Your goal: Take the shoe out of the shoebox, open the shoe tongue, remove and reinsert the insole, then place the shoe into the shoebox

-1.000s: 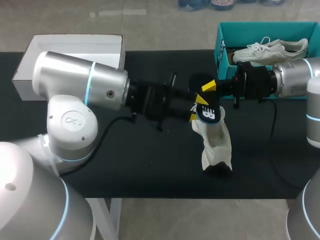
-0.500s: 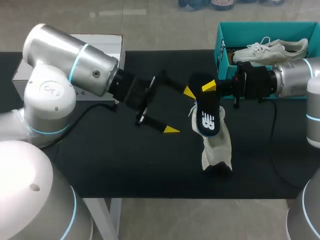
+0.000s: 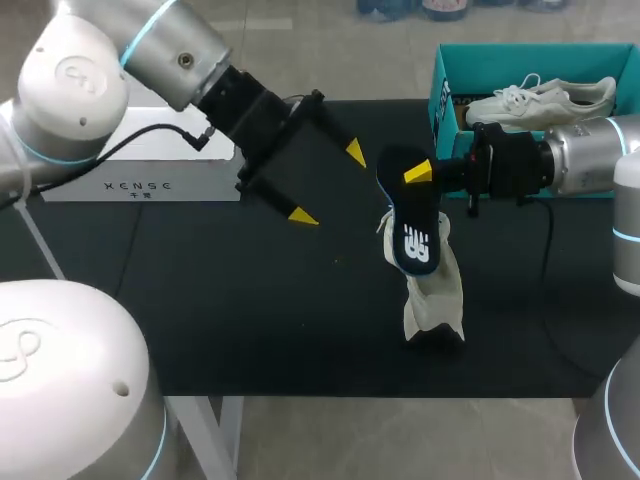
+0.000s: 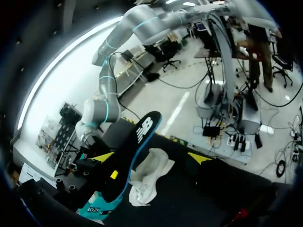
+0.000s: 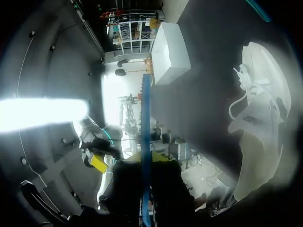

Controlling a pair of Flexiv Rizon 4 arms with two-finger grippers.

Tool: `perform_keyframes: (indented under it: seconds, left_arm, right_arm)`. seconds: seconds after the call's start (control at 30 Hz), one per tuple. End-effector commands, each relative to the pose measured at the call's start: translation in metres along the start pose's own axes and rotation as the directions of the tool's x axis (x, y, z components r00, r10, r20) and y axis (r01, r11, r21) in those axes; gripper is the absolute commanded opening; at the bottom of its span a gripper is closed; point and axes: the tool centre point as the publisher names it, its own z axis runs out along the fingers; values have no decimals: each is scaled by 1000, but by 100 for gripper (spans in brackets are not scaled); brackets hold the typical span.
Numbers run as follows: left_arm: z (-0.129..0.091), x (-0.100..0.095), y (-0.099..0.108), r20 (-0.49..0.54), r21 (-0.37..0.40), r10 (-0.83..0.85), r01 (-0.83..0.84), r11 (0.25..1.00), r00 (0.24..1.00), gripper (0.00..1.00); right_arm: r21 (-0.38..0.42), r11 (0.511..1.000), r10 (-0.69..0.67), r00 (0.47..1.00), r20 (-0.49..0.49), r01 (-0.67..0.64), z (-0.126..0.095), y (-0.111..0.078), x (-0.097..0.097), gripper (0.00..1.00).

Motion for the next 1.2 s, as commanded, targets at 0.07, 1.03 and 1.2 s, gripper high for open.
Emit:
perform_keyframes:
  seconds: [0.07,1.03,1.2]
  left_arm:
    - [-5,-15,-7,-283,-103,-45,16,995,958,100]
    - [-20,-70,12,-641,-201,-39,-118,972,767,100]
    - [-21,-65,14,-646,-207,-14,-158,966,763,100]
  right_arm:
    - [-4,1000,0,1000,1,0,1,-1,0,0]
    - [-4,1000,0,1000,1,0,1,-1,0,0]
    - [-4,1000,0,1000,1,0,1,-1,0,0]
